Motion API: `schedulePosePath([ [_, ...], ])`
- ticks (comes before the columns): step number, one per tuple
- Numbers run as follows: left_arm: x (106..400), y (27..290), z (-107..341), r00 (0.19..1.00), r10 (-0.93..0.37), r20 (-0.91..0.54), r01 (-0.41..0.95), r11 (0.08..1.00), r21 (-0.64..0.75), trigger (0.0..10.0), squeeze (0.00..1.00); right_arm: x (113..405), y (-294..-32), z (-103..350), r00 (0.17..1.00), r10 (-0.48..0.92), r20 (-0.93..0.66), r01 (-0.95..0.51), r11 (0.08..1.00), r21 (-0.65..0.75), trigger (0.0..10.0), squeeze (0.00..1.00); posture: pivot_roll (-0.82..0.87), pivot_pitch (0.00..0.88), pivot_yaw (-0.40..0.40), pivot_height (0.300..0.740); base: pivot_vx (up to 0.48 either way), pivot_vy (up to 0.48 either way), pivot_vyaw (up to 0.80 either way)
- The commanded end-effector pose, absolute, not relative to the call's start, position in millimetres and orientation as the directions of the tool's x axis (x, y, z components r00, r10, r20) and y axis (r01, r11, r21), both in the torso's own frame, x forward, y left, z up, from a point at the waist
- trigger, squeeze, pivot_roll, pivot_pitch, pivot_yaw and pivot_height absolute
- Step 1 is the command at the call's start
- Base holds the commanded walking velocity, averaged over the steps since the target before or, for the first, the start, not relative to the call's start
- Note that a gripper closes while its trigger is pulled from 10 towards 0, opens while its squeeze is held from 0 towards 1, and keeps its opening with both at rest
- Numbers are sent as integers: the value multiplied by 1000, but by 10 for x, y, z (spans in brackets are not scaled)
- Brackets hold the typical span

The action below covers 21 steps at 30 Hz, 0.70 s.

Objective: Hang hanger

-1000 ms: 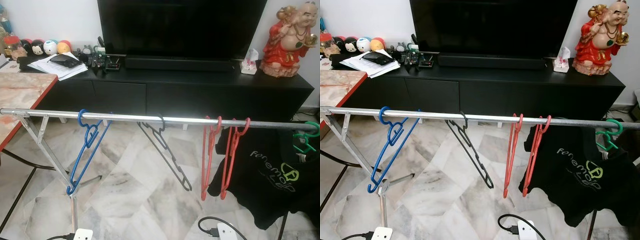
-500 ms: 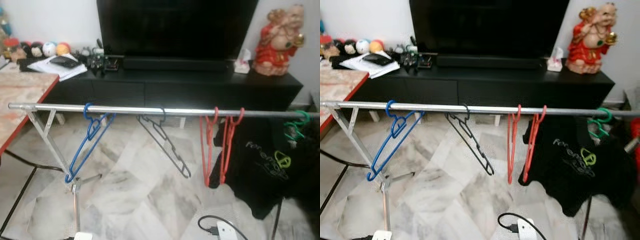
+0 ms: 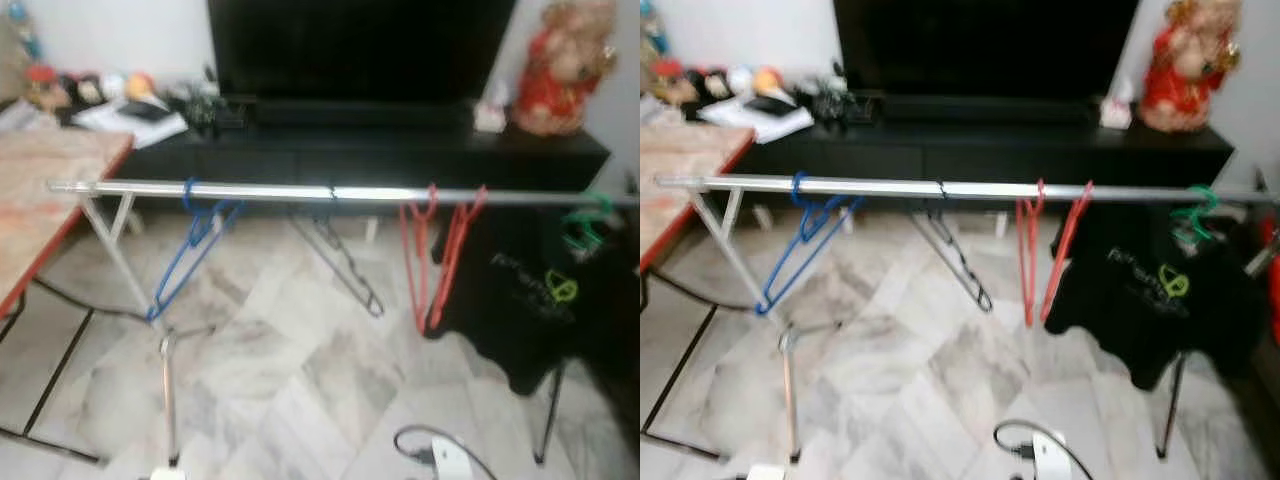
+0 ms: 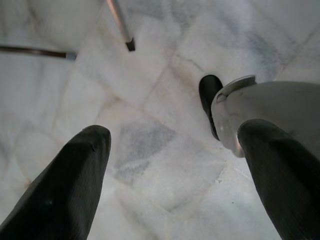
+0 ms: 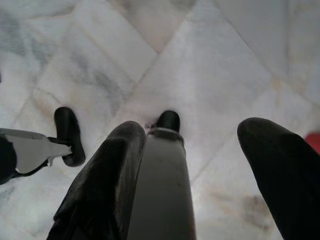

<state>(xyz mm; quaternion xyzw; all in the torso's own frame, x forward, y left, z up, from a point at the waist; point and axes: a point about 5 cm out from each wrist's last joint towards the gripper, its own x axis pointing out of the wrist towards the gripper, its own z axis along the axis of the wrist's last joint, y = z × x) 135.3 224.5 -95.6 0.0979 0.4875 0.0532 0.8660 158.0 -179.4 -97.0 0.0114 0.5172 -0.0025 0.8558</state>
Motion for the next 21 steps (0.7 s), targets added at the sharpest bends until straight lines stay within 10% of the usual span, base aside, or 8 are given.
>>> schedulePosePath([
  [1,1330,2246,-963,516,189,-835,1,975,221,10000,0,1572,-1809,-971,466,0,-885,30,999,16,10000,0,-51,17,-30,740,-247,0,0],
  [21,1319,2244,-967,515,183,-837,2,977,215,10000,0,1571,-1810,-972,466,2,-885,29,999,17,10000,0,-49,19,-31,740,-248,0,0],
])
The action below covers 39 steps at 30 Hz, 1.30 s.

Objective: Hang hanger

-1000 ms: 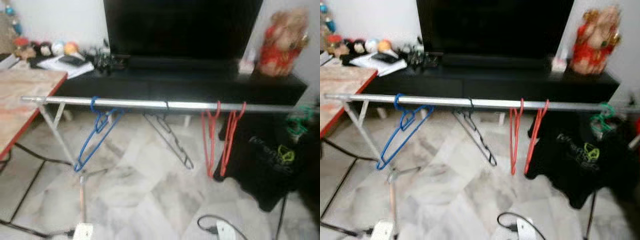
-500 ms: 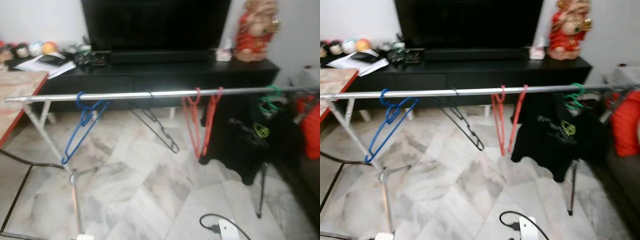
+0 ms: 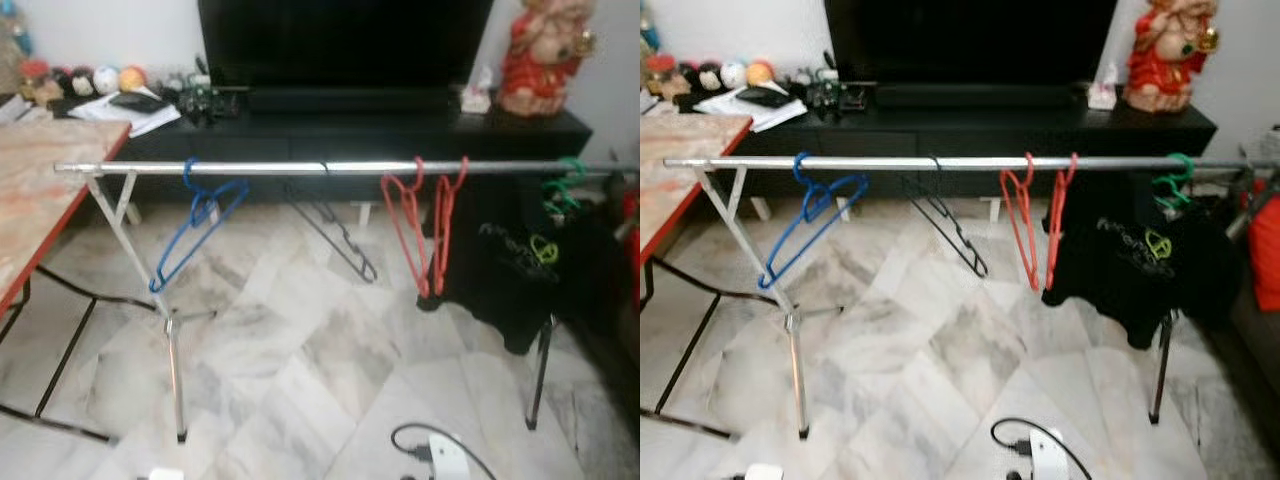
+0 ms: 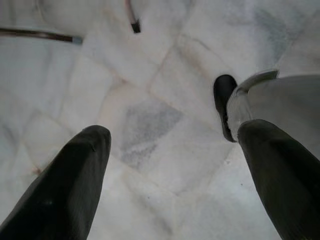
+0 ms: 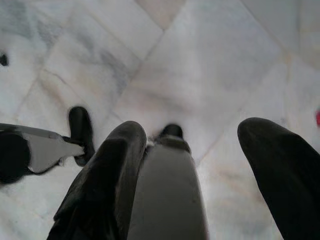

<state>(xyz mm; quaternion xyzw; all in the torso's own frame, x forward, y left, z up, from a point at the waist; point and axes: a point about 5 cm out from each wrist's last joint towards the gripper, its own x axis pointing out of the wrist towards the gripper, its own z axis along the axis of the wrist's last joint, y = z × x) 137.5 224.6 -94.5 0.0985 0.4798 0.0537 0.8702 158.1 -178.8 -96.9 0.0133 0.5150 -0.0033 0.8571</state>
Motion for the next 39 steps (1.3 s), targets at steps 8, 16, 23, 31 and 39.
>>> schedulePosePath([
  [8,1310,2233,-972,513,182,-839,2,977,213,10000,0,1574,-1811,-970,466,1,-885,29,999,17,10000,0,-51,18,-32,740,-248,0,0],
  [16,1302,2233,-976,510,181,-841,3,977,212,10000,0,1575,-1810,-970,466,3,-885,26,1000,17,10000,0,-48,20,-33,740,-249,0,0],
  [23,1311,2221,-974,516,172,-839,-5,980,198,10000,0,1578,-1807,-969,468,2,-884,28,999,17,10000,0,-50,21,-31,740,-36,0,0],
  [31,1328,2202,-973,518,163,-840,1,981,191,10000,0,1585,-1808,-966,471,-4,-882,34,999,14,10000,0,-47,19,-32,740,0,0,0],
  [39,1326,2207,-974,514,166,-842,1,981,194,10000,0,1586,-1806,-966,473,-3,-881,36,999,15,10000,0,-48,19,-31,740,0,0,0],
])
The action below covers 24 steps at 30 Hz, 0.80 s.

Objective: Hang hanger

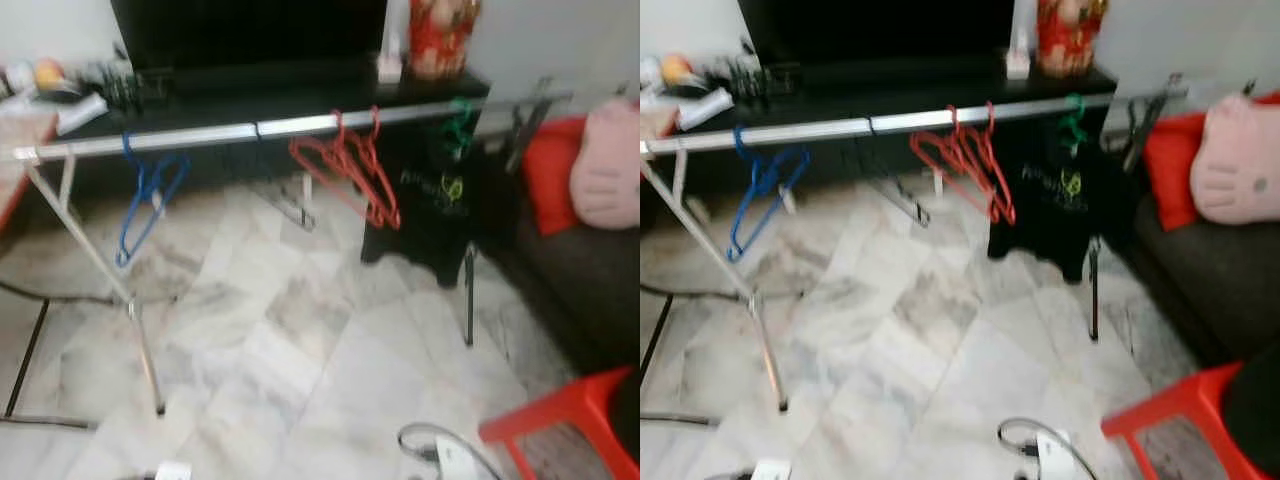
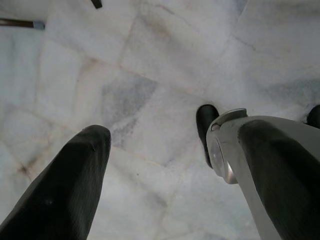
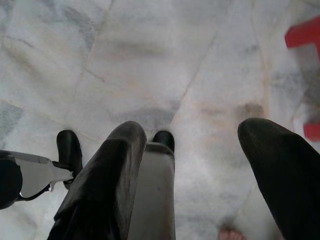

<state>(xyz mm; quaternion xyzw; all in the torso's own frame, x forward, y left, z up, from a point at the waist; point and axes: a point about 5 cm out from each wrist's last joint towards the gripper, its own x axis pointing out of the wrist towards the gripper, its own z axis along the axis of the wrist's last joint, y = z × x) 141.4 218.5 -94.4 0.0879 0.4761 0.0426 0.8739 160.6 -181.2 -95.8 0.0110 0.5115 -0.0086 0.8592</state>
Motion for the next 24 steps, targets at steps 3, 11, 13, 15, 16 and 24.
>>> schedulePosePath([
  [3,1324,2210,-974,512,167,-842,2,981,195,10000,0,1587,-1805,-966,472,-3,-882,34,999,15,10000,0,-46,20,-32,740,0,0,-500],
  [11,1327,2216,-970,518,174,-838,-12,981,196,10000,0,1583,-1810,-968,463,2,-886,15,1000,10,10000,0,-48,22,-34,740,0,0,-744],
  [13,1331,2217,-969,519,175,-837,2,979,206,10000,0,1582,-1811,-968,462,3,-887,12,1000,10,10000,0,-46,23,-34,740,0,0,-744],
  [15,1334,2222,-967,519,177,-836,17,976,217,10000,0,1581,-1810,-968,462,4,-887,12,1000,11,10000,0,-46,23,-34,740,0,-137,-741],
  [16,1333,2223,-967,518,178,-836,22,975,221,10000,0,1581,-1809,-968,461,4,-887,11,1000,10,10000,0,-46,23,-34,740,0,-472,-738],
  [24,1317,2232,-973,509,185,-841,17,974,225,10000,0,1586,-1805,-967,462,6,-887,9,1000,12,10000,0,-46,22,-33,740,0,-342,-739],
])
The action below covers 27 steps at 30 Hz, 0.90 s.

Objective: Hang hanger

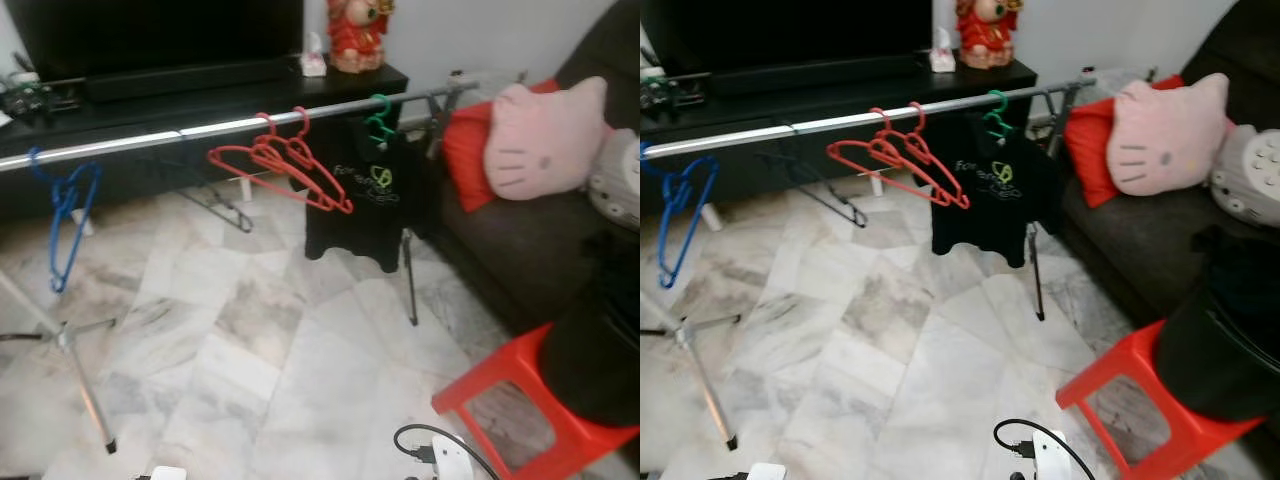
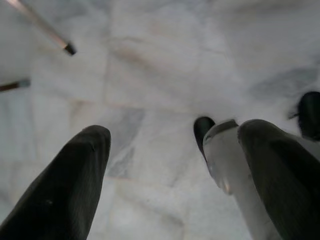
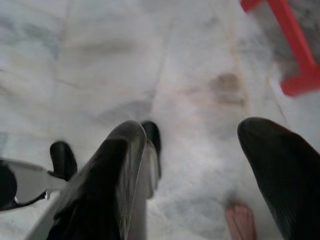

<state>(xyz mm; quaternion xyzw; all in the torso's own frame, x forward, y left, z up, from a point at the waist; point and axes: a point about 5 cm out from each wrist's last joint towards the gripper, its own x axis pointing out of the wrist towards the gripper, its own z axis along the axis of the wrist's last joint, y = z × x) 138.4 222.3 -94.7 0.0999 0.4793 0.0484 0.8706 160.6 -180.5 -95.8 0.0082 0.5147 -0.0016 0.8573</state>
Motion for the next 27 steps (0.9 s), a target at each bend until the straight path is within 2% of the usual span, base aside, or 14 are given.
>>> schedulePosePath([
  [1,1321,2231,-971,512,184,-839,27,973,230,10000,0,1586,-1804,-967,462,6,-887,9,1000,12,10000,0,-46,22,-33,740,0,-281,-738],
  [7,1315,2228,-973,512,186,-839,15,974,225,10000,0,1585,-1805,-967,461,7,-888,9,1000,13,10000,0,-46,21,-33,740,0,-407,-735],
  [27,1321,2243,-969,508,194,-839,-19,977,214,10000,0,1593,-1802,-965,460,12,-888,3,1000,15,10000,0,-42,22,-35,740,0,0,-732],
])
